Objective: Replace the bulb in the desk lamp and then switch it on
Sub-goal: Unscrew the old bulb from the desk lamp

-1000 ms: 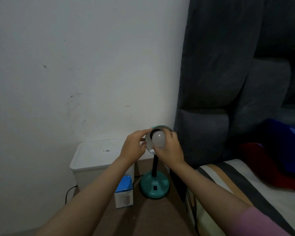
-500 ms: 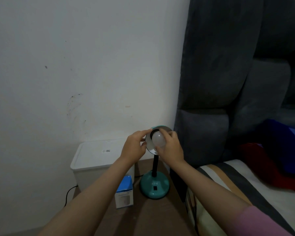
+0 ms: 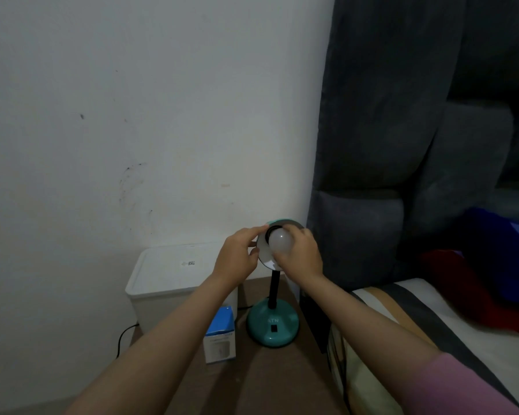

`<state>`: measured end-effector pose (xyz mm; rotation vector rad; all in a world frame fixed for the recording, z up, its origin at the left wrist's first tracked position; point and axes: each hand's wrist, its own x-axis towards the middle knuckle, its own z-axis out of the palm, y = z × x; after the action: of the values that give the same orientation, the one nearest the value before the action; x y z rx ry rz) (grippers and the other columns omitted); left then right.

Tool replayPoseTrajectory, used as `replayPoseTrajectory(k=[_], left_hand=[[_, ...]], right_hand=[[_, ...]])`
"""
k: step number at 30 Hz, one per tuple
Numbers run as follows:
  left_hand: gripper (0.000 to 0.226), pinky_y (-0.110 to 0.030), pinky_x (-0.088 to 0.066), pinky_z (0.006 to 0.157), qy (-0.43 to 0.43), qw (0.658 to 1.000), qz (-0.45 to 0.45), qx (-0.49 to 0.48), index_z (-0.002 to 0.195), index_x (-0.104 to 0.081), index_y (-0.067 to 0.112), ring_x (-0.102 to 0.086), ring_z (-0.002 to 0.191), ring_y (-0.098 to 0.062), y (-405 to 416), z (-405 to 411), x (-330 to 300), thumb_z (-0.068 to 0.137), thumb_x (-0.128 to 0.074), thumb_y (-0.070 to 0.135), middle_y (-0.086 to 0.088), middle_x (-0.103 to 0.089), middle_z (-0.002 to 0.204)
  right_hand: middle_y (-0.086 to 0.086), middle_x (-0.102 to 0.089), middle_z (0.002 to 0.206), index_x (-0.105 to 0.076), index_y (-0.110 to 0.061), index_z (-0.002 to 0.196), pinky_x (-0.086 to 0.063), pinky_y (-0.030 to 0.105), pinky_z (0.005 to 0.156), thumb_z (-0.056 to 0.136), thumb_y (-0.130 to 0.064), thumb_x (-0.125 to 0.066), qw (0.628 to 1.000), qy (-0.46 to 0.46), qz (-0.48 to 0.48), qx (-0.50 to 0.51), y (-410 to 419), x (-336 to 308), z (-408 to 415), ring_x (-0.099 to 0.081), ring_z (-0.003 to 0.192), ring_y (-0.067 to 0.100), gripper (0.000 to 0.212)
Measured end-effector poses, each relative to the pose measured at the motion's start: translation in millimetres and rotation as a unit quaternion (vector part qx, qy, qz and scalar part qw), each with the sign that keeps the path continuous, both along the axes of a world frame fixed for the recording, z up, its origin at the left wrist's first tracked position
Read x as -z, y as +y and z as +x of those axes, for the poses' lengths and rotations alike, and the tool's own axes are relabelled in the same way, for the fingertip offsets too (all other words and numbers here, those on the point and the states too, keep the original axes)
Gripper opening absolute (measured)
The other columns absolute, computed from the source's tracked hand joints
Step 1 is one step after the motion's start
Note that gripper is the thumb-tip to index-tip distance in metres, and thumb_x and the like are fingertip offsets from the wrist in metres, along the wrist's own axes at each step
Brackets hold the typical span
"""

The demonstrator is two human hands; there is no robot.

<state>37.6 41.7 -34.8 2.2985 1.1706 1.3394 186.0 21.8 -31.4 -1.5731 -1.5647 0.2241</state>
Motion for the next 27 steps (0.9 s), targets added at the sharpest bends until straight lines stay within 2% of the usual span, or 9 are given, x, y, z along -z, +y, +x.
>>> replayPoseTrajectory(k=[3,6,10,13,16,19,23,25,27], left_hand=[[0.054,-0.017,-0.047,0.087,-0.002,1.000,-0.003,-0.004,0.124,-0.056,0.017,-0.060,0.103,-0.018,-1.4,1.5,-0.8,0.077,-0.057,-0.011,-0.008,-0.063,0.117],[0.054,-0.017,-0.048,0.088,-0.006,1.000,-0.010,-0.004,0.124,-0.056,0.017,-0.060,0.104,-0.018,-0.8,2.0,-0.9,0.077,-0.056,-0.011,-0.008,-0.063,0.118],[0.055,-0.007,-0.046,0.086,-0.007,1.000,-0.010,-0.003,0.124,-0.057,0.017,-0.059,0.104,-0.015,0.2,1.9,-0.3,0.077,-0.055,-0.012,-0.008,-0.063,0.118],[0.055,-0.012,-0.047,0.087,-0.010,1.000,-0.012,-0.006,0.124,-0.056,0.017,-0.059,0.104,-0.017,-0.3,2.0,-0.2,0.077,-0.055,-0.012,-0.008,-0.063,0.118],[0.056,-0.020,-0.049,0.089,-0.009,1.000,-0.012,-0.006,0.124,-0.056,0.017,-0.059,0.105,-0.018,-0.4,1.5,1.0,0.077,-0.055,-0.012,-0.008,-0.063,0.118],[0.056,-0.022,-0.050,0.089,-0.014,1.000,-0.013,-0.006,0.123,-0.057,0.017,-0.059,0.105,-0.018,-0.4,0.5,1.4,0.076,-0.055,-0.013,-0.009,-0.063,0.118],[0.055,-0.024,-0.050,0.089,-0.020,1.000,-0.013,-0.008,0.123,-0.057,0.016,-0.059,0.105,-0.019,-0.4,2.5,1.5,0.076,-0.054,-0.013,-0.009,-0.063,0.118],[0.056,-0.023,-0.050,0.089,-0.021,1.000,-0.015,-0.008,0.123,-0.057,0.017,-0.059,0.105,-0.018,-0.7,3.8,1.5,0.076,-0.054,-0.013,-0.008,-0.063,0.118],[0.056,-0.022,-0.049,0.089,-0.021,1.000,-0.015,-0.006,0.123,-0.057,0.017,-0.059,0.105,-0.018,-0.6,4.3,1.6,0.076,-0.053,-0.014,-0.008,-0.063,0.118]], right_hand=[[0.007,-0.050,0.125,-0.051,-0.020,0.129,-0.047,0.032,0.081,0.074,-0.005,-0.065,0.999,-0.040,0.007,-0.009,0.1,-0.7,2.9,-0.049,0.114,0.027,0.059],[0.005,-0.051,0.129,-0.047,-0.022,0.131,-0.049,0.034,0.083,0.073,-0.004,-0.065,1.000,-0.024,0.019,-0.008,-2.9,2.2,3.6,-0.050,0.116,0.024,0.063],[0.010,-0.053,0.122,-0.044,-0.013,0.129,-0.047,0.029,0.077,0.076,-0.030,-0.072,0.998,0.053,0.009,0.021,-6.5,4.6,-2.5,-0.054,0.108,0.026,0.062],[0.014,-0.060,0.114,-0.048,-0.004,0.122,-0.047,0.027,0.071,0.079,-0.044,-0.070,0.993,0.108,-0.017,0.050,-5.6,2.0,-5.5,-0.060,0.101,0.029,0.063],[0.010,-0.065,0.108,-0.056,-0.008,0.115,-0.050,0.026,0.069,0.078,-0.042,-0.071,0.988,0.146,-0.022,0.044,-3.9,1.3,-7.3,-0.063,0.095,0.024,0.052],[0.009,-0.063,0.110,-0.056,-0.013,0.116,-0.051,0.028,0.071,0.076,-0.033,-0.072,0.993,0.116,-0.014,0.028,-4.2,-0.3,-7.7,-0.061,0.097,0.023,0.048],[0.010,-0.050,0.122,-0.052,-0.024,0.128,-0.047,0.030,0.077,0.075,-0.020,-0.072,0.999,0.037,-0.028,0.028,-5.6,-3.5,-3.4,-0.055,0.107,0.027,0.057],[0.010,-0.047,0.125,-0.048,-0.024,0.131,-0.045,0.029,0.077,0.074,-0.017,-0.072,0.999,0.042,-0.026,0.023,-7.2,-3.7,-3.9,-0.054,0.109,0.028,0.062],[0.010,-0.049,0.125,-0.047,-0.018,0.130,-0.044,0.027,0.078,0.074,-0.022,-0.073,0.997,0.067,-0.013,0.024,-8.1,-3.0,-7.1,-0.053,0.110,0.026,0.062]])
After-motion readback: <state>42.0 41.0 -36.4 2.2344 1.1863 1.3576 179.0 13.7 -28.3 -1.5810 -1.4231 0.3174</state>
